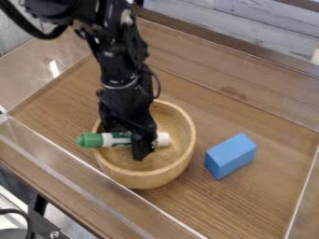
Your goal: Remove the green marker from inside the brown bowl and put it on the table
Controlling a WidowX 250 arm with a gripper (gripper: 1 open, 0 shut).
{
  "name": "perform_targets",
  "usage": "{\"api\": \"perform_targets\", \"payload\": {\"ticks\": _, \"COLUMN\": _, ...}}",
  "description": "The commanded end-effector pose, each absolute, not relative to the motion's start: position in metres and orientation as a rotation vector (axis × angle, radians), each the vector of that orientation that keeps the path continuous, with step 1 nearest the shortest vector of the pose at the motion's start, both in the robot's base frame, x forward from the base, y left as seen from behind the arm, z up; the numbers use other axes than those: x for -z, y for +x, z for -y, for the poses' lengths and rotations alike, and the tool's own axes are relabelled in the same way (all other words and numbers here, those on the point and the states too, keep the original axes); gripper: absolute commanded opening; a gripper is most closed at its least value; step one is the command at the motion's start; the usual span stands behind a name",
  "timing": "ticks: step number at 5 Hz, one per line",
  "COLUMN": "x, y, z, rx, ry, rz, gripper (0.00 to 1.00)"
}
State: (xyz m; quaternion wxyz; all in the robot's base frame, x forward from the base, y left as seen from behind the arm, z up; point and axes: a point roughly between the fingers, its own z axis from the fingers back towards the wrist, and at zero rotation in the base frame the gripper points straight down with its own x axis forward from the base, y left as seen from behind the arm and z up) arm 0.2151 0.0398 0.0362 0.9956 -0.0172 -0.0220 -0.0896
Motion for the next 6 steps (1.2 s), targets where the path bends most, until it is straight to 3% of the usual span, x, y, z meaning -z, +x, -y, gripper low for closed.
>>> {"api": "perform_targets", "payload": {"ticks": 1, "x": -0.036, "y": 0.22, "z": -0.041, "rx": 0.176, "ry": -0.025, "rz": 0.078, "gripper": 0.0}}
{"api": "perform_targets", "payload": {"ticks": 6, "x": -0.014, "y": 0.22, "z": -0.031, "rx": 0.166, "ry": -0.032, "rz": 0.091, "gripper": 0.0}}
